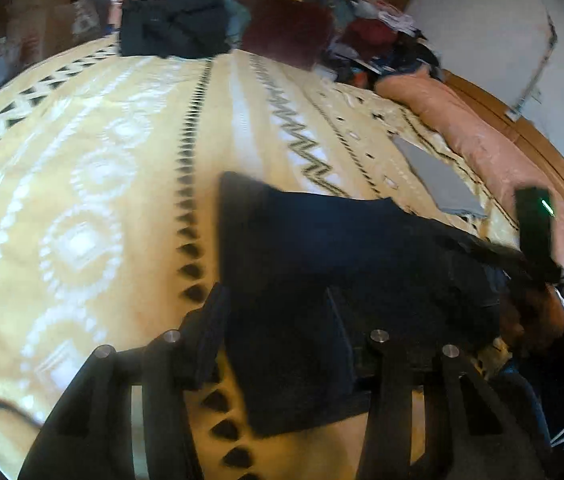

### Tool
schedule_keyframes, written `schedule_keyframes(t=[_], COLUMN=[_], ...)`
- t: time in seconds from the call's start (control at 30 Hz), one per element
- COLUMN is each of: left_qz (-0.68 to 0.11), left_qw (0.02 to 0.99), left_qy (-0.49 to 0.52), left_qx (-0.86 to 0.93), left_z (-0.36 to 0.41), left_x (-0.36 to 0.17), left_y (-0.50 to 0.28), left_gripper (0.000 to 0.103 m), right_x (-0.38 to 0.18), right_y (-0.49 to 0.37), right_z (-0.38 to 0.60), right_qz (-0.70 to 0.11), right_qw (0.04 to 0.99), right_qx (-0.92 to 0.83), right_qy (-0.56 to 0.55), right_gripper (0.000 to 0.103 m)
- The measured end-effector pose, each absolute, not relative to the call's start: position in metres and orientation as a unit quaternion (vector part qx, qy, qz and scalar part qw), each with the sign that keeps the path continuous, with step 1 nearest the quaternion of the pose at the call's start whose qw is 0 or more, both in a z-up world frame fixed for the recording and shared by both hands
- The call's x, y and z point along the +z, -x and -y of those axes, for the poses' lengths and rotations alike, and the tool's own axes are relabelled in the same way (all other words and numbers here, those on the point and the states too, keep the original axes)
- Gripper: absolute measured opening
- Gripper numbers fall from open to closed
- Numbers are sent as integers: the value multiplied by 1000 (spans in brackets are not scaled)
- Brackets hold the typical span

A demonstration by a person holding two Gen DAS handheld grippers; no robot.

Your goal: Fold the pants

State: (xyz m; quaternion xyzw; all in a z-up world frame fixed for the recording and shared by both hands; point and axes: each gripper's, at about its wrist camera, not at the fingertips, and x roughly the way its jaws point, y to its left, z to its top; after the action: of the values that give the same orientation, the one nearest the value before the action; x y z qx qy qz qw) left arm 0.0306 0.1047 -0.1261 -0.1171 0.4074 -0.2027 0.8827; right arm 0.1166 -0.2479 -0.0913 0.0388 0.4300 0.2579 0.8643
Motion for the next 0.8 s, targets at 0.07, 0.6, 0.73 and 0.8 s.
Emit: schedule_keyframes(t=[0.07, 0.6, 0.73, 0.8], left_qz=[-419, -432, -416, -409], left_qw=[878, 862, 873, 881], left_qy=[105, 127, 148, 164], left_qx=[-208, -233, -209, -173], left_z=[-92, -115, -150, -181], left_x=[-136, -161, -145, -143], left_y=[-38, -19, -15, -18], left_gripper=[49, 50, 51, 51], right_x=[-99, -151, -136, -113], right_y=[-139, -61, -46, -27], right_z=[244, 237, 244, 231], right_qz=[-436, -470, -467, -441], right_qw=[863, 848, 860, 877], right_qx=[251, 244, 203, 171], right_qy=[-40, 24, 29, 79], right_gripper=[13, 9, 11, 22])
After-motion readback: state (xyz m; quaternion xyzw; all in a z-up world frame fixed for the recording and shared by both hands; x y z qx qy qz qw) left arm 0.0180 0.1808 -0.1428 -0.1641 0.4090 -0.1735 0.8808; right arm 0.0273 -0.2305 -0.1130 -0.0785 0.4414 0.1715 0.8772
